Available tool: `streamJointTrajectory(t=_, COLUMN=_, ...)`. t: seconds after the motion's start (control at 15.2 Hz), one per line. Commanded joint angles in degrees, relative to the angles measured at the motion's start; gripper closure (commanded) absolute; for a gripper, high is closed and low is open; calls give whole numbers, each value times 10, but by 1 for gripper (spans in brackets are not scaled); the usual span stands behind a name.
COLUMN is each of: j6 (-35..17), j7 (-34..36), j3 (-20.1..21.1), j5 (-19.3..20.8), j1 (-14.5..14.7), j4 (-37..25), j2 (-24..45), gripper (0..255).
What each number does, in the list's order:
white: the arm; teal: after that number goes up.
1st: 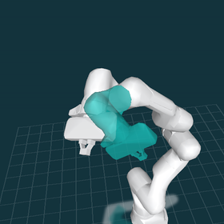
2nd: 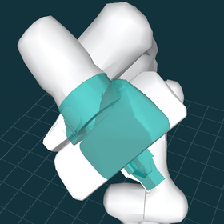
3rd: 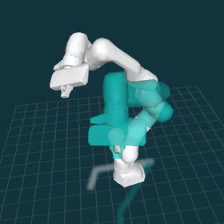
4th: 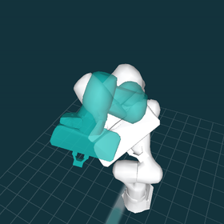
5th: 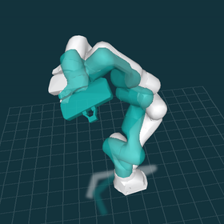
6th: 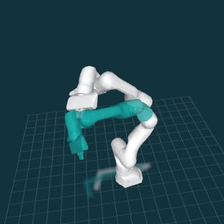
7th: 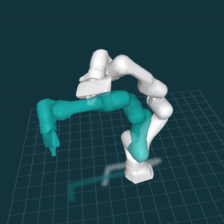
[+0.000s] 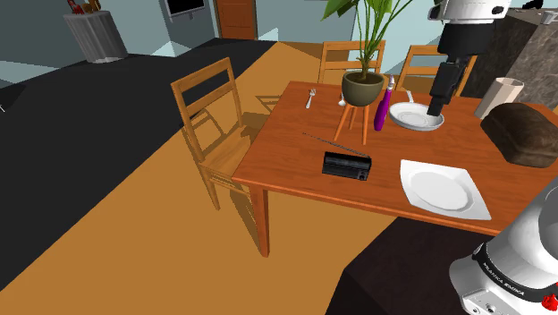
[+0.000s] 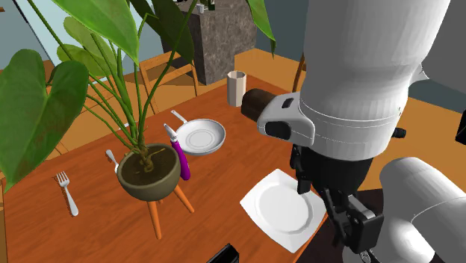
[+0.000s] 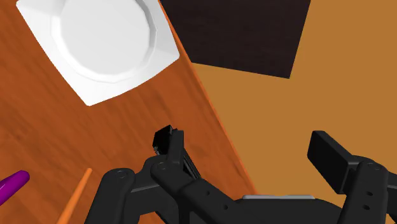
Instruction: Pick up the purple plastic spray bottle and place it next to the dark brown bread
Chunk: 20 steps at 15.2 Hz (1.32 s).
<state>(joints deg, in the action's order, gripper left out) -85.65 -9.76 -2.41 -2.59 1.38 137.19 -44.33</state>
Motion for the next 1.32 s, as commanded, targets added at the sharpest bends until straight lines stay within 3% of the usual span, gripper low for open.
streamJointTrajectory(t=0.0, j6=0, j7=0, j3=0, j5=0, j1=0, j4=0, j2=0, gripper=0)
streamJointTrajectory(t=0.59, j6=-136, j7=37, j3=-12, j5=60, j1=-48, j4=-34, j2=145, gripper=0)
streamJointTrajectory(t=1.25, j6=-242, j7=93, j3=-35, j5=123, j1=-96, j4=-128, j2=313, gripper=0)
